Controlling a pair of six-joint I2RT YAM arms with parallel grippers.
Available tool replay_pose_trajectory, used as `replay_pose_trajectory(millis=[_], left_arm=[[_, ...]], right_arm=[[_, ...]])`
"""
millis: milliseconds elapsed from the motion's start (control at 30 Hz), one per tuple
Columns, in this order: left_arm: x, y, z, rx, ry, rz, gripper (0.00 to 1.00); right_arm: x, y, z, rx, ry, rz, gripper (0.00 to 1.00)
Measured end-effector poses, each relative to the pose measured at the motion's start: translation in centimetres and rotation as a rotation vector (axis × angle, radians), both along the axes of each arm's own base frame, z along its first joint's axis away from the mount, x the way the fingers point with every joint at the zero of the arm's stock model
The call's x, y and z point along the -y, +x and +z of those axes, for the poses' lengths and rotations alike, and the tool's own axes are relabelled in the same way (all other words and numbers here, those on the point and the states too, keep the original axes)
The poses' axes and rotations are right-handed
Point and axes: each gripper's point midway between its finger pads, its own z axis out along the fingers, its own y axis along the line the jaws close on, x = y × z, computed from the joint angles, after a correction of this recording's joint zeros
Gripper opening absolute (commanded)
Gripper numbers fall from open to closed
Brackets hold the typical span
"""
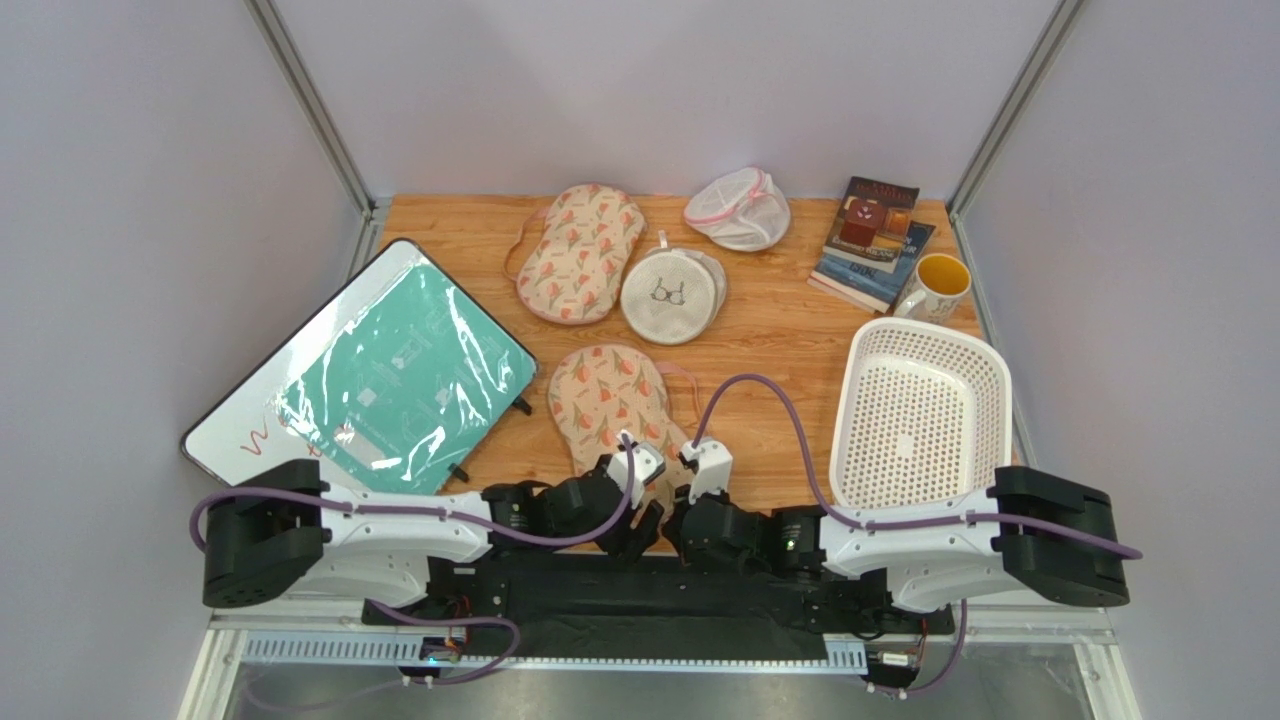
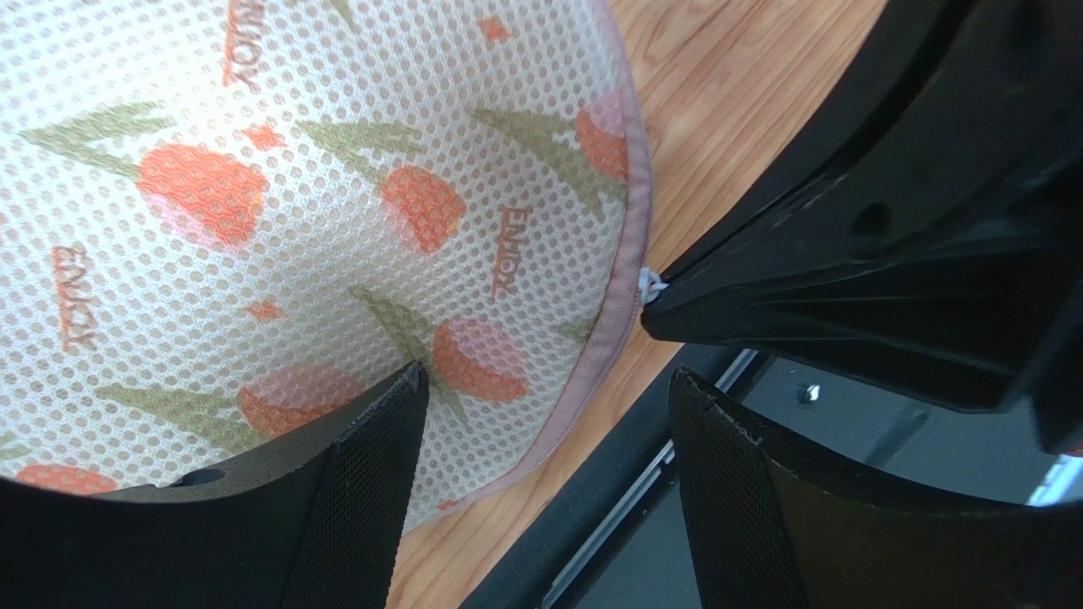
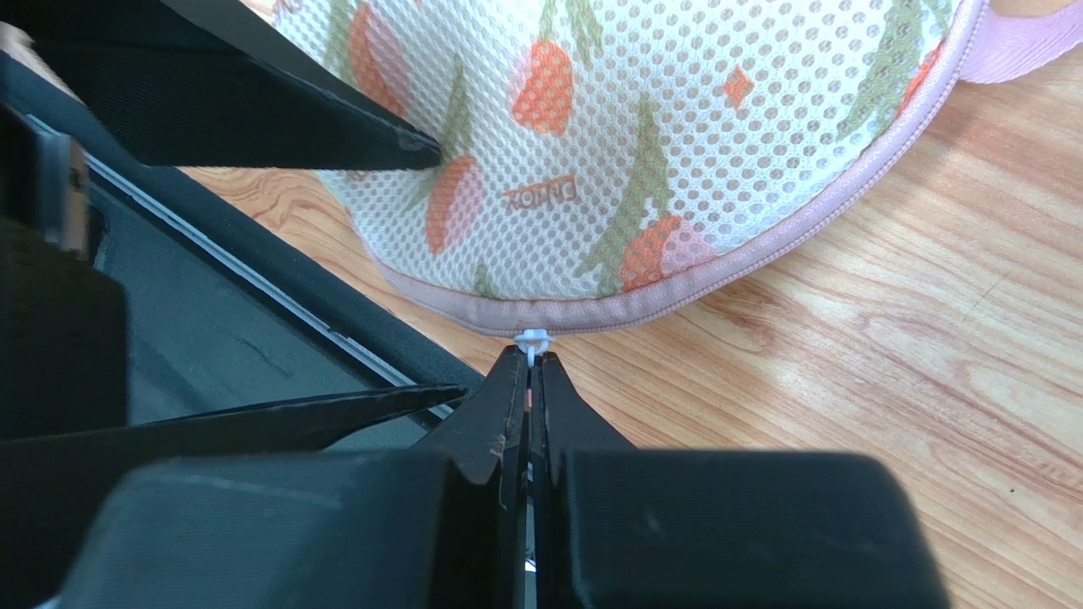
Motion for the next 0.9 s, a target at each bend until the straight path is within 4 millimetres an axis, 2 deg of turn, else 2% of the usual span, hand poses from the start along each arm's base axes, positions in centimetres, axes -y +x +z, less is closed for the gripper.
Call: replay_pose_trajectory(millis=[133,233,267,333,367,433,467,533,900], left_arm=[[-0.1,-0.2,-1.4,-0.003,0.045,-0.002,0.74],[0.3,0.0,-1.8,0.004,0.065,0.003,0.64],[0.3,0.1,-1.9,0.009,0.071,0.008,0.55],[0.3,0.4,-2.1,0.017,0.085,0.028,0.45],[0.3,0.7,-2.2,0.027,0.094,0.039,0.35],[0.2,0.8,-2.3,0.031,0.095,0.052,0.24],[0.2,0.9,-2.2,0.034,0.094,0.057,0.13],[0.4,0.8,-2.1,0.033,0.09,0.058,0.01],[-0.1,1.0,-1.4,0.046,0.085,0.084,0.0]], right_arm=[[-0.1,0.0,0.2,0.001,0.006,0.001,0.0],[0.0,0.0,0.2,0.001,0.006,0.0,0.0],[0.0,0.0,0.2,0.0,0.005,0.0,0.0],[0.1,0.0,0.2,0.0,0.003,0.001,0.0],[0.1,0.0,0.2,0.0,0.002,0.0,0.0],[0.2,0.0,0.2,0.0,0.001,0.0,0.0],[0.2,0.0,0.2,0.0,0.0,0.0,0.0],[0.2,0.0,0.2,0.0,0.001,0.0,0.0],[1.3,0.6,1.0,0.017,0.001,-0.033,0.0]])
